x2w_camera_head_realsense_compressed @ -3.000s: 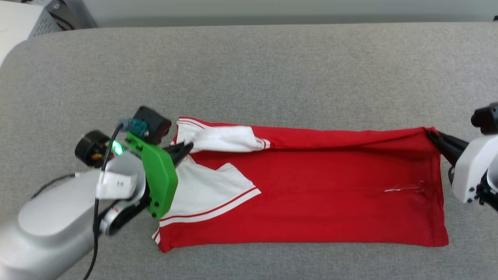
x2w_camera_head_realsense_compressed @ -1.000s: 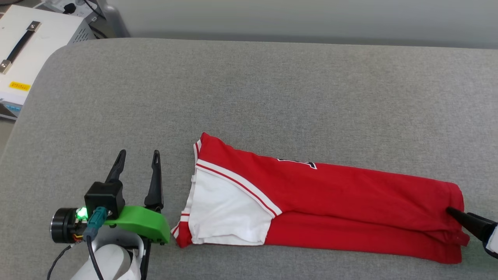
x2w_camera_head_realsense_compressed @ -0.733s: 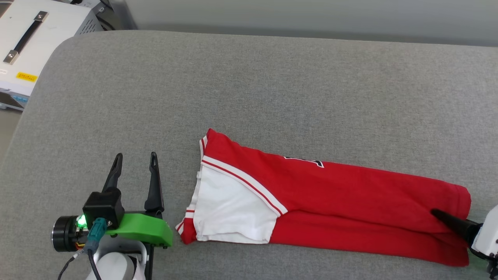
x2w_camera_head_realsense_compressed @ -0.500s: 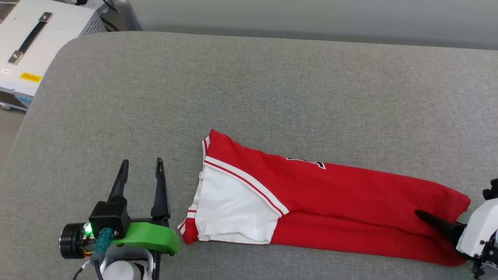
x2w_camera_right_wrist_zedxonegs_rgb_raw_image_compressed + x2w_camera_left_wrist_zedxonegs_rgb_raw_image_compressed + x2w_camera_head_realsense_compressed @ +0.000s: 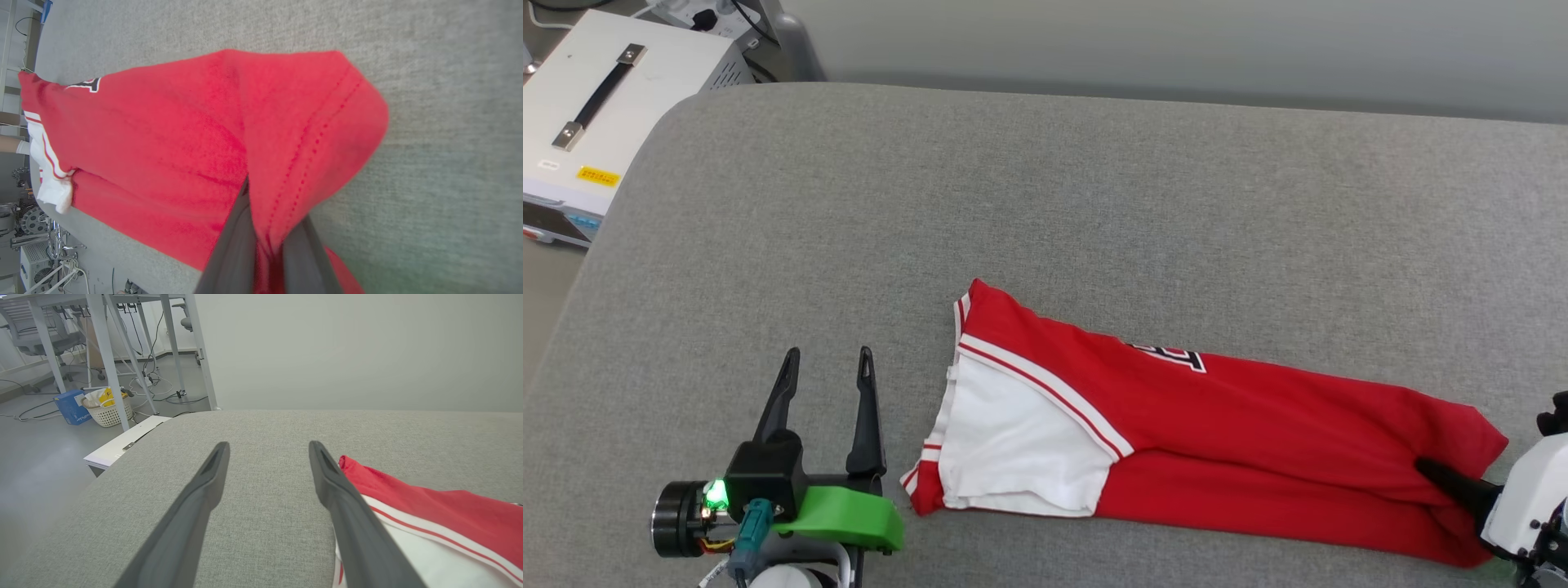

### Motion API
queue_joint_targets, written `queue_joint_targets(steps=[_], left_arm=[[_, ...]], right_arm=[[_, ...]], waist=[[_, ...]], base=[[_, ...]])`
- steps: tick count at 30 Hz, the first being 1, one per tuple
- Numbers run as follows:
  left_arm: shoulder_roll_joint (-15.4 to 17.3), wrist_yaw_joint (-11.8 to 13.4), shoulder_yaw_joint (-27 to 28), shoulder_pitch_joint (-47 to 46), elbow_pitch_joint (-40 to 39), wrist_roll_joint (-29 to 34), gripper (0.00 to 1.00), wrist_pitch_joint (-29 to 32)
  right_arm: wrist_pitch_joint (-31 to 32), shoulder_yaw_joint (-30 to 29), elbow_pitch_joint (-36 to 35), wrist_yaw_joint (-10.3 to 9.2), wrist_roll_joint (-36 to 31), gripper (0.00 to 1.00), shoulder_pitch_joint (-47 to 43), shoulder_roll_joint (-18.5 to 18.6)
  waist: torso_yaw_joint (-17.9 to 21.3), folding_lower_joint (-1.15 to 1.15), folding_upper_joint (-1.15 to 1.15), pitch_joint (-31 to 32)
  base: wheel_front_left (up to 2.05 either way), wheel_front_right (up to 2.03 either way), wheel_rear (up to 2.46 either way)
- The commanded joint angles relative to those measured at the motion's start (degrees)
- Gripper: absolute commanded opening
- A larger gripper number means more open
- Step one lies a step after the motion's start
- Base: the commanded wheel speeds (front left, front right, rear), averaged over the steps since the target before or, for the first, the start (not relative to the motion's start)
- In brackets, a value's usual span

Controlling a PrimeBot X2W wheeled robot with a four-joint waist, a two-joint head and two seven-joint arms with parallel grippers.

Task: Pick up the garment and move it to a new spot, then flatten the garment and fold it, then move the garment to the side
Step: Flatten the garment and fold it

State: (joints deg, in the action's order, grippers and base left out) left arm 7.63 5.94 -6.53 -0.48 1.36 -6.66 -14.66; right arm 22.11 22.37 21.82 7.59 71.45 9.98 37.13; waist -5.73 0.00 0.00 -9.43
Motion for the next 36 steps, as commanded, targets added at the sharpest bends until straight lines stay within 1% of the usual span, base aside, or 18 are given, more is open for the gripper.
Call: queue_joint_targets(steps=[1,7,11,16,21,27,29,32,36], left_arm=[[-0.5,-0.68,0.55,1.22,0.14,0.87,1.0,-0.33],[-1.11,-2.44,1.39,2.13,0.92,2.62,1.0,-0.34],[-1.37,-3.12,1.97,2.59,1.34,3.29,1.0,-0.34],[-1.67,-3.84,2.29,3.07,1.85,3.9,1.0,-0.34],[-2.05,-4.35,2.57,3.44,2.32,4.2,1.0,-0.34],[-2.48,-4.75,2.44,3.5,2.6,4.68,1.0,-0.34],[-2.64,-4.89,2.2,3.26,2.62,4.84,1.0,-0.34],[-2.83,-5.09,1.9,2.71,2.68,5.02,1.0,-0.34],[-3.15,-5.16,1.45,1.92,2.77,5.17,1.0,-0.34]], right_arm=[[-0.58,0.15,0.99,-0.1,0.35,0.0,-0.41,1.38],[-2.55,-0.87,2.19,-0.1,0.17,0.0,-0.78,6.4],[-2.75,-1.55,3.18,-0.1,-0.1,0.0,-0.8,9.41],[-1.12,-1.58,1.39,-0.1,1.12,0.0,-1.87,10.96],[0.68,-1.41,-6.48,-0.1,4.51,0.0,-3.46,10.55],[3.29,0.15,-16.7,-0.1,5.45,0.0,-2.81,9.23],[4.2,0.95,-18.97,-0.1,4.78,0.0,-1.64,8.33],[5.79,2.72,-20.58,-0.1,2.38,0.0,1.01,6.5],[8.61,6.15,-20.16,-0.1,-2.09,0.0,6.3,2.69]], waist=[[0.28,0.0,0.0,0.78],[1.03,0.0,0.0,2.08],[1.52,0.0,0.0,2.94],[1.62,0.0,0.0,3.72],[1.52,0.0,0.0,4.3],[1.18,0.0,0.0,4.27],[0.89,0.0,0.0,3.97],[0.45,0.0,0.0,3.35],[-0.04,0.0,0.0,2.3]], base=[[0.0,0.0,0.0],[0.0,0.0,0.0],[0.0,0.0,0.0],[0.0,0.0,0.0],[0.0,0.0,0.0],[0.0,0.0,0.0],[0.0,0.0,0.0],[0.0,0.0,0.0],[0.0,0.0,0.0]])
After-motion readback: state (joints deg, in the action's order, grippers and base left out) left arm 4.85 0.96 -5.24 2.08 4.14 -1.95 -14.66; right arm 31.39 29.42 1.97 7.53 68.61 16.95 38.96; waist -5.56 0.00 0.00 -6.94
